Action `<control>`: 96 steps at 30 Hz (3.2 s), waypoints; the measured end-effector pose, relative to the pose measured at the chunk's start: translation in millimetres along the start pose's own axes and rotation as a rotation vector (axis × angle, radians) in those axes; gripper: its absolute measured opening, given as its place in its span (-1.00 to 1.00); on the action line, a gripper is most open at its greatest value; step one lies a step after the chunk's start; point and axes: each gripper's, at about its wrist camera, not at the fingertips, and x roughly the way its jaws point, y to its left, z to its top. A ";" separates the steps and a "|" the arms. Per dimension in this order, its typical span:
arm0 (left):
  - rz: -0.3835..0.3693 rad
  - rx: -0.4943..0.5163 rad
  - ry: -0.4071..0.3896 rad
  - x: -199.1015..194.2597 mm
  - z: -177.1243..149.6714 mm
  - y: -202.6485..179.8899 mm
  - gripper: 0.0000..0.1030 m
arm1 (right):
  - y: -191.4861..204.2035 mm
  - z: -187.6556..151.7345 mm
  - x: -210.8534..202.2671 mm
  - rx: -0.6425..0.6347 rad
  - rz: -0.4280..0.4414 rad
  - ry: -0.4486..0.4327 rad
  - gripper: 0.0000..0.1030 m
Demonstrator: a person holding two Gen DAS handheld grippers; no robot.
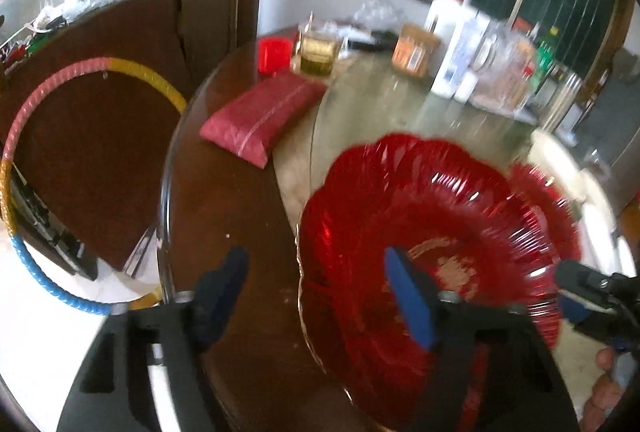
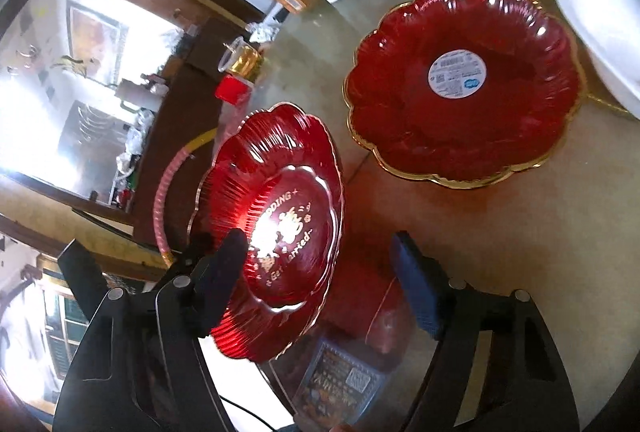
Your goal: Organize plates and bowls
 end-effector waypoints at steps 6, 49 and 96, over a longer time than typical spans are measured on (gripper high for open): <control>-0.007 0.018 -0.004 -1.5 -3.5 -0.5 -0.71 | 1.8 4.9 4.0 -0.040 -0.103 -0.006 -0.80; 0.049 -0.053 -0.043 -15.3 6.6 16.9 0.22 | -5.9 3.0 -36.2 -0.052 0.024 -0.094 0.30; -0.055 0.370 0.290 93.7 66.2 -212.5 -0.59 | -118.3 50.5 -62.7 0.230 -0.067 -0.212 -0.75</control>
